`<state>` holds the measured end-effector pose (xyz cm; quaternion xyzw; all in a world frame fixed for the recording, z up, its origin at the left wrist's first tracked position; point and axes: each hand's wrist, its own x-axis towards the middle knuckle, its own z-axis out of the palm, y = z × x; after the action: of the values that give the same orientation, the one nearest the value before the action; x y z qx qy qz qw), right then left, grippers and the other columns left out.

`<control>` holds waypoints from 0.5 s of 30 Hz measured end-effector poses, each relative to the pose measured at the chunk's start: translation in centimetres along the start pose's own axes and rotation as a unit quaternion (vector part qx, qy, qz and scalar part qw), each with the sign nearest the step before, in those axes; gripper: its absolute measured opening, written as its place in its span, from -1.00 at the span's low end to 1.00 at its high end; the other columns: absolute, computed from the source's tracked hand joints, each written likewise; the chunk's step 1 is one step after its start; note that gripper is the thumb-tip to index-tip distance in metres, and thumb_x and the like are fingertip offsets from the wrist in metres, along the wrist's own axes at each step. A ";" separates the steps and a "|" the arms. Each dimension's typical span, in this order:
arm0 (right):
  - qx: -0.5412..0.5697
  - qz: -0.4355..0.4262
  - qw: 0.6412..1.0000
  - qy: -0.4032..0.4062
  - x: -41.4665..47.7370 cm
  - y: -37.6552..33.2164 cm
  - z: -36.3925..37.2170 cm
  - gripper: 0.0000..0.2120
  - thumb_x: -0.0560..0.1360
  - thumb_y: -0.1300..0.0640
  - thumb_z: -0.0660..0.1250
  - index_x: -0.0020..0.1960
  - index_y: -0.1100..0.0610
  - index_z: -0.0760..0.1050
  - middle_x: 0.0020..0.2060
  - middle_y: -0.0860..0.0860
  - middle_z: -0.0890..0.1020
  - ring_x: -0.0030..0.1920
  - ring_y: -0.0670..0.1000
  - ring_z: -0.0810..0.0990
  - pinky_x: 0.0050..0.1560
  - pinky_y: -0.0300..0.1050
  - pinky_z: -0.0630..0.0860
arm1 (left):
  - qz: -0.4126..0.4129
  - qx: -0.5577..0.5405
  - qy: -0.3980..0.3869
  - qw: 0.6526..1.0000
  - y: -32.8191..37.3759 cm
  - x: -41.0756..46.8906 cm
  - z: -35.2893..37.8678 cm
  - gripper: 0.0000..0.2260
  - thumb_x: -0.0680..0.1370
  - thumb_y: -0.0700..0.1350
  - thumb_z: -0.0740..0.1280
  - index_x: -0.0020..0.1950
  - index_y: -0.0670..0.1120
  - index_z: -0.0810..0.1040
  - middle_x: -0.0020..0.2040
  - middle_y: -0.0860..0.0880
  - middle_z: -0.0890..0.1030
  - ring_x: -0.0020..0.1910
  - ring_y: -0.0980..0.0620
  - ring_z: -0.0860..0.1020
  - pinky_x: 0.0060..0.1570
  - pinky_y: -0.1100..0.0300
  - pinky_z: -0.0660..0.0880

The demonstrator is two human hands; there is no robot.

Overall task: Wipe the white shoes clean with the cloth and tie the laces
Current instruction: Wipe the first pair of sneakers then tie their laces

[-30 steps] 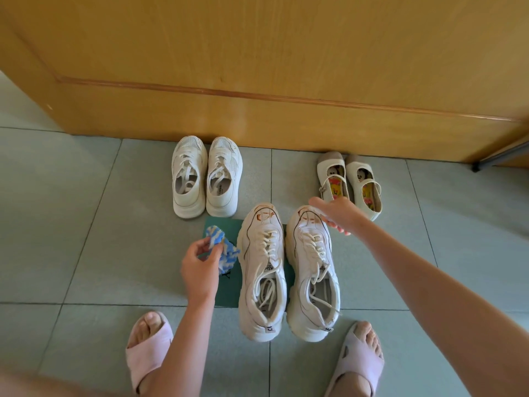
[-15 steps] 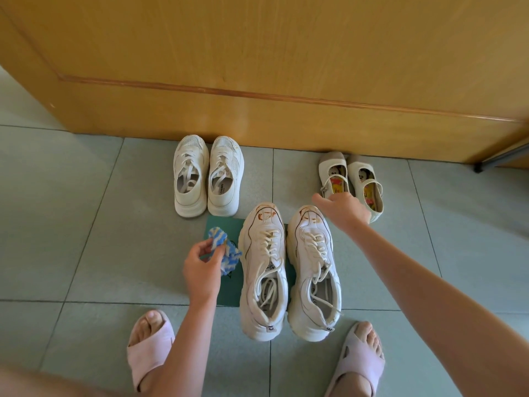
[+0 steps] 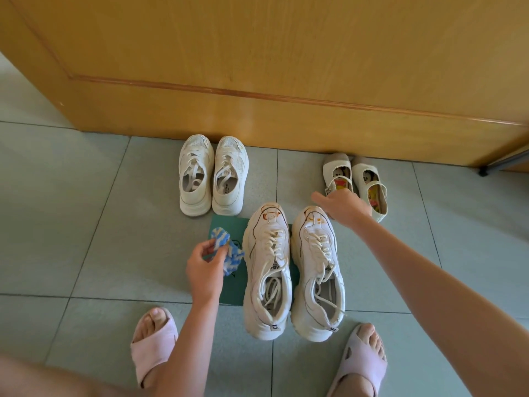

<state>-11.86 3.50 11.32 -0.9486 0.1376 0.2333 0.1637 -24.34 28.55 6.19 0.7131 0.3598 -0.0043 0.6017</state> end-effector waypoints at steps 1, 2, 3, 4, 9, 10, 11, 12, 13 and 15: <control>0.020 -0.009 1.000 -0.012 0.0 -0.4 -0.1 -0.46 0.42 -0.38 0.10 -0.38 0.09 0.30 -0.48 -0.02 0.36 -0.47 -0.01 0.31 -0.38 -0.17 0.23 | -0.001 0.001 0.001 1.000 0.0 0.0 -0.1 -0.85 0.49 -0.15 0.40 0.05 -0.09 0.56 -0.02 -0.08 0.62 -0.06 -0.06 0.61 -0.10 0.09 0.53; 0.043 -0.024 0.998 -0.027 -0.1 -1.0 -0.2 -0.42 0.39 -0.43 0.09 -0.36 0.10 0.32 -0.45 0.00 0.40 -0.47 0.00 0.32 -0.37 -0.15 0.25 | -0.002 0.002 0.003 1.000 0.0 0.0 -0.1 -0.85 0.49 -0.15 0.40 0.04 -0.09 0.56 -0.03 -0.08 0.62 -0.06 -0.07 0.61 -0.09 0.09 0.53; 0.063 -0.040 0.997 -0.036 -0.1 -1.8 -0.1 -0.39 0.35 -0.47 0.08 -0.36 0.10 0.32 -0.41 0.02 0.45 -0.47 -0.01 0.31 -0.38 -0.14 0.25 | -0.002 0.001 0.004 1.000 0.0 0.0 -0.1 -0.86 0.49 -0.15 0.40 0.03 -0.08 0.55 -0.03 -0.09 0.63 -0.06 -0.07 0.61 -0.09 0.08 0.53; 0.076 -0.056 0.995 -0.035 -0.2 -2.7 0.1 -0.37 0.32 -0.50 0.08 -0.38 0.10 0.30 -0.37 0.04 0.49 -0.49 -0.02 0.28 -0.40 -0.15 0.21 | -0.003 0.000 0.007 1.000 0.0 0.1 -0.2 -0.87 0.49 -0.15 0.40 0.03 -0.08 0.55 -0.03 -0.09 0.63 -0.06 -0.08 0.61 -0.09 0.07 0.53; -0.003 -0.104 0.994 -0.027 -1.0 -7.2 1.2 -0.46 0.43 -0.35 0.14 -0.43 0.08 0.17 -0.52 -0.06 0.27 -0.51 -0.05 0.23 -0.41 -0.21 0.17 | -0.007 -0.008 0.011 1.000 0.2 0.2 -0.4 -0.88 0.49 -0.15 0.40 0.01 -0.07 0.55 -0.04 -0.10 0.64 -0.07 -0.07 0.61 -0.07 0.05 0.54; -0.028 -0.104 0.994 -0.022 -1.1 -7.7 1.4 -0.47 0.44 -0.33 0.14 -0.44 0.08 0.18 -0.53 -0.07 0.26 -0.50 -0.04 0.25 -0.40 -0.21 0.19 | -0.007 -0.009 0.013 1.000 0.2 0.2 -0.5 -0.88 0.48 -0.15 0.40 0.00 -0.07 0.55 -0.04 -0.10 0.64 -0.07 -0.07 0.61 -0.05 0.03 0.54; -0.044 -0.106 0.993 -0.016 -1.2 -8.0 1.6 -0.48 0.44 -0.31 0.14 -0.44 0.08 0.19 -0.53 -0.07 0.27 -0.49 -0.04 0.27 -0.39 -0.21 0.20 | -0.007 -0.010 0.013 1.000 0.2 0.2 -0.5 -0.88 0.48 -0.15 0.40 0.00 -0.07 0.55 -0.04 -0.10 0.64 -0.06 -0.07 0.61 -0.02 0.01 0.54; -0.051 -0.109 0.993 -0.012 -1.3 -8.2 1.7 -0.49 0.45 -0.30 0.14 -0.44 0.08 0.19 -0.53 -0.07 0.28 -0.48 -0.04 0.28 -0.39 -0.20 0.20 | -0.008 -0.011 0.013 1.000 0.2 0.2 -0.6 -0.88 0.48 -0.15 0.40 0.00 -0.07 0.55 -0.04 -0.10 0.64 -0.06 -0.08 0.61 -0.01 0.00 0.55; -0.049 -0.112 0.992 -0.013 -1.3 -8.3 1.8 -0.49 0.45 -0.29 0.15 -0.43 0.07 0.19 -0.52 -0.07 0.28 -0.48 -0.03 0.28 -0.39 -0.20 0.20 | -0.011 -0.012 0.012 1.000 0.2 0.3 -0.7 -0.88 0.48 -0.15 0.40 0.01 -0.08 0.55 -0.04 -0.10 0.64 -0.06 -0.08 0.61 -0.01 -0.01 0.56; -0.028 -0.109 0.993 -0.023 -1.3 -8.3 1.9 -0.47 0.46 -0.33 0.13 -0.42 0.07 0.18 -0.51 -0.06 0.27 -0.48 -0.03 0.27 -0.38 -0.19 0.20 | -0.015 -0.014 0.010 1.000 0.1 0.3 -0.7 -0.86 0.49 -0.14 0.40 0.02 -0.08 0.55 -0.03 -0.10 0.64 -0.06 -0.08 0.62 -0.01 -0.02 0.57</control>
<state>-10.96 11.96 12.44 -0.9566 0.0231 0.2395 0.1644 -24.39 29.32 6.38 0.6993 0.3760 -0.0010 0.6080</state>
